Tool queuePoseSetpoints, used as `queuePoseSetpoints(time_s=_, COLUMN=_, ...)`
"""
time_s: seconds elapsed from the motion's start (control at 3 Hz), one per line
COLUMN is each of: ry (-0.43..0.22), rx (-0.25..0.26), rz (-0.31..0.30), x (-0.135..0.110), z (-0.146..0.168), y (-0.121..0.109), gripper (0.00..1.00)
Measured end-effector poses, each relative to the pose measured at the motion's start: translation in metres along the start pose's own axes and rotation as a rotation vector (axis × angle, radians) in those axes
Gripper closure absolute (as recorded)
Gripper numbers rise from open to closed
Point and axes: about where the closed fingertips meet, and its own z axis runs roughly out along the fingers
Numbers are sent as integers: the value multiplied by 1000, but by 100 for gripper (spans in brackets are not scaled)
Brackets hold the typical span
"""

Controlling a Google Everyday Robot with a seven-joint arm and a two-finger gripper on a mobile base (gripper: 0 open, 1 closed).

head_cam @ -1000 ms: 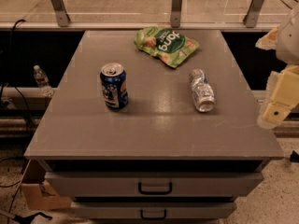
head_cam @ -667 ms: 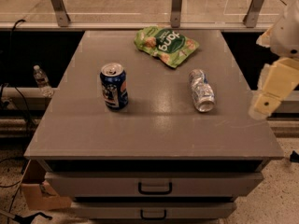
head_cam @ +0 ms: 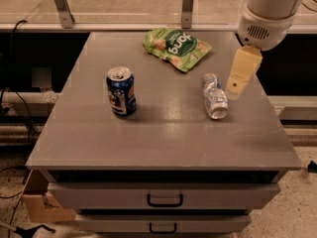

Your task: Place redbull can upright

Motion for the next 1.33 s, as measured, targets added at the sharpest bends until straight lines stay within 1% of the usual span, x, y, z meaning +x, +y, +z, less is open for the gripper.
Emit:
queuePoseSetpoints(time_s=0.33, ry=134, rx=83, rz=121, x=-29, z=23, y=-23, gripper=0)
queuePoseSetpoints(time_s=0.67, ry=113, rx=128, rz=196, x=-43, z=23, y=-30, gripper=0)
queuePoseSetpoints(time_s=1.0, ry=106, rx=127, rz=198, x=-43, z=23, y=-30, gripper=0)
queuePoseSetpoints(time_s=1.33, ry=101, rx=54, rz=297, x=-44, z=31, y=-30, gripper=0)
